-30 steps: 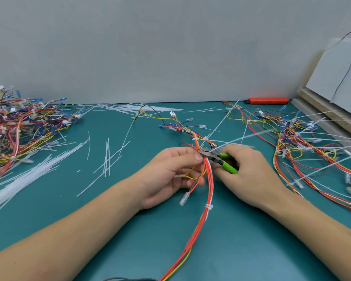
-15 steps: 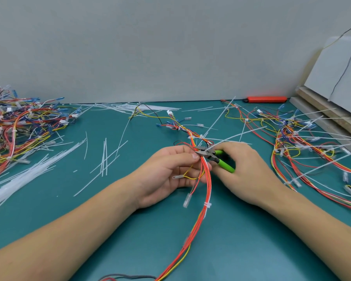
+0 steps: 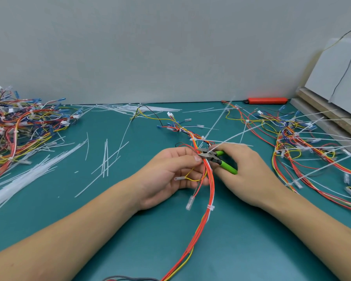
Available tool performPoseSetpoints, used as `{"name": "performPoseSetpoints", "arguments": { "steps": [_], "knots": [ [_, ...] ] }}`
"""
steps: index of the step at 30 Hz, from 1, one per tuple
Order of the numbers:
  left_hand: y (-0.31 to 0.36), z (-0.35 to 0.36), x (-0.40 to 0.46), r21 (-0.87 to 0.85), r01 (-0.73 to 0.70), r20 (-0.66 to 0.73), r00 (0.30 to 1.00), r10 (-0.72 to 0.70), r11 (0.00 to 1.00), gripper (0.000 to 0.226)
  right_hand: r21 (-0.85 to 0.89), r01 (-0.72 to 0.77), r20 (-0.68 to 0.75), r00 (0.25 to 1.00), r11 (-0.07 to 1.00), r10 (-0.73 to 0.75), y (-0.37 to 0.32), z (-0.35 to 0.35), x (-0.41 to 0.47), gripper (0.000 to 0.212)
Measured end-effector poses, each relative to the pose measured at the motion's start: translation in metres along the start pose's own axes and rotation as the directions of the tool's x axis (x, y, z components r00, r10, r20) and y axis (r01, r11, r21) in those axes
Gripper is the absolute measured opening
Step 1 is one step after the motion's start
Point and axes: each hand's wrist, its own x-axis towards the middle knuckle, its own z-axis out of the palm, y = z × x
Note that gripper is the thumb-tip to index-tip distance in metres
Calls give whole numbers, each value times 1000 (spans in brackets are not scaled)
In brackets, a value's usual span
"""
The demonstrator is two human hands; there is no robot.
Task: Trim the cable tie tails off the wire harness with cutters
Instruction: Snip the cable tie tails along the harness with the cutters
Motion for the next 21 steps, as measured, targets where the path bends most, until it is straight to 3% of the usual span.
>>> {"name": "performPoseSetpoints", "arguments": {
  "steps": [6,11,14,17,21],
  "knots": [
    [-1,-3,2,7,-2,11,1000,2,1000,21,2,41,-17,999,999,-41,1,0,1,25],
    [-3,-6,3,9,-16,41,999,15,1000,12,45,39,-51,998,998,-37,-1,0,1,5],
    [-4,-7,4,17,-15,64,998,14,1000,12,46,-42,-2,999,998,42,3,1,2,23],
    [-4,-7,4,11,-14,65,998,14,1000,10,15,-50,-12,999,999,50,3,2,1,27],
    [-6,-6,5,2,-19,47,999,18,1000,10,2,5,-49,999,1000,-5,1,1,0,7]
  ]
}}
